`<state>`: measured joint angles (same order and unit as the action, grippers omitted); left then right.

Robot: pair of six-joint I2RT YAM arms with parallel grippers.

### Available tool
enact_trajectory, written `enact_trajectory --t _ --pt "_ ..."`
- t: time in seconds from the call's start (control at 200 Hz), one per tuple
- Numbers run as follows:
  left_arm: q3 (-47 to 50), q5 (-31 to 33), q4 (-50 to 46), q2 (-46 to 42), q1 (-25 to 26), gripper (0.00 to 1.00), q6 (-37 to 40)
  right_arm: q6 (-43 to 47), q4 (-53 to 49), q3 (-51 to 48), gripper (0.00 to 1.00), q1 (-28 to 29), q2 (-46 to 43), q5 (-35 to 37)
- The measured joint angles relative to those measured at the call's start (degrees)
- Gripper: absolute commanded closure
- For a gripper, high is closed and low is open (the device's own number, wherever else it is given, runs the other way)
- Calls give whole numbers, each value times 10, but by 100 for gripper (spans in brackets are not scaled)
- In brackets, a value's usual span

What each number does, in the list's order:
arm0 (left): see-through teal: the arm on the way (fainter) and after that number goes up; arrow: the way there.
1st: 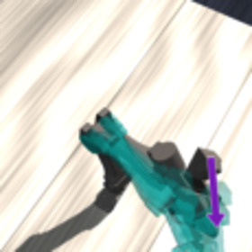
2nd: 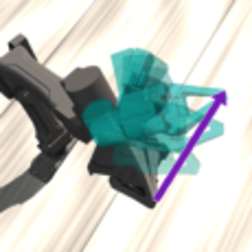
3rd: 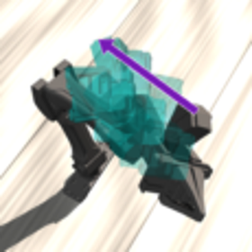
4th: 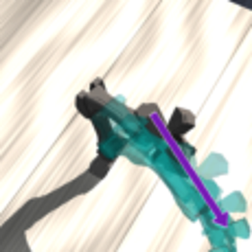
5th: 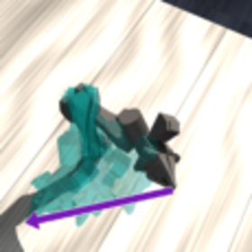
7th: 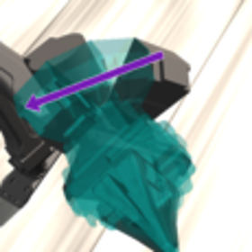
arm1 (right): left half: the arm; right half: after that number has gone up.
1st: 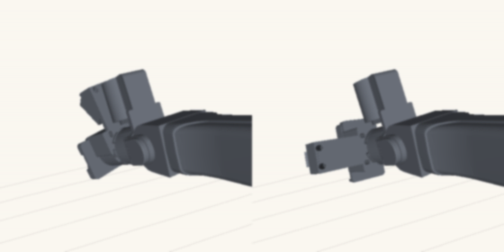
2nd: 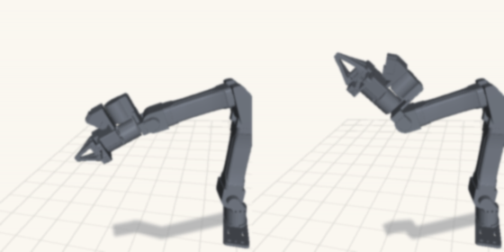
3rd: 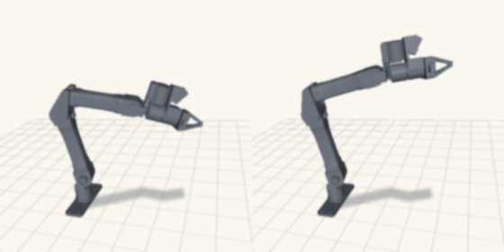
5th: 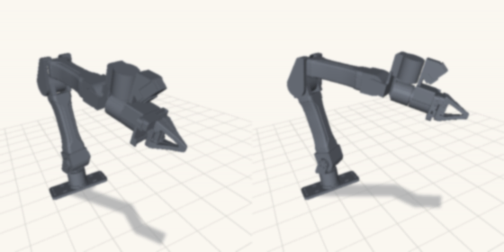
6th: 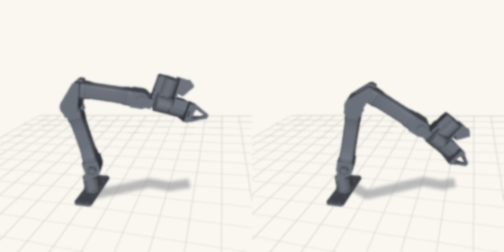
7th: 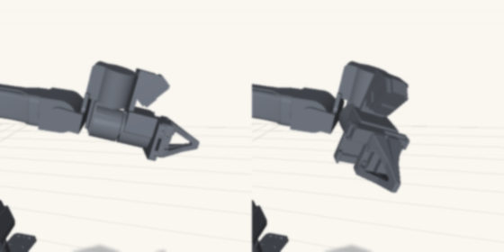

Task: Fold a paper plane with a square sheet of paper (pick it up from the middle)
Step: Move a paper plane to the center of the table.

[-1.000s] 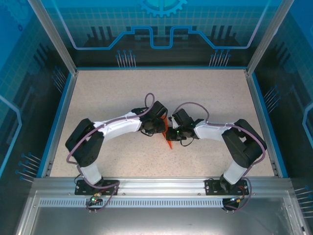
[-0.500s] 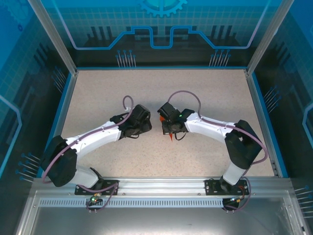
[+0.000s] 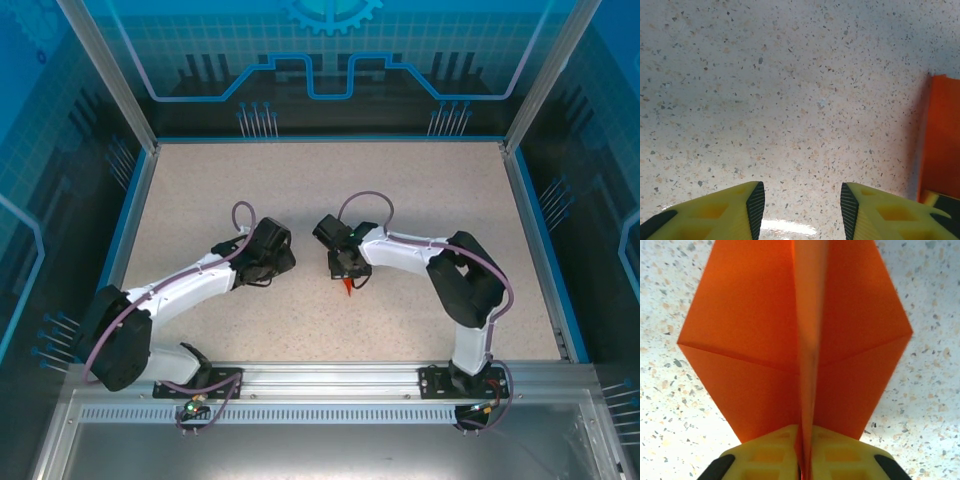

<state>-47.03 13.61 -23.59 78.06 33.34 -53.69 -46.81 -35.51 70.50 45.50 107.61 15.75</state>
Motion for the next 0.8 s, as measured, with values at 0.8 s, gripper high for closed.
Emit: enact_trajectory --t 0.8 --pt "-1 -21 0 16 -2 53 0 -12 25 -12 72 0 20 -16"
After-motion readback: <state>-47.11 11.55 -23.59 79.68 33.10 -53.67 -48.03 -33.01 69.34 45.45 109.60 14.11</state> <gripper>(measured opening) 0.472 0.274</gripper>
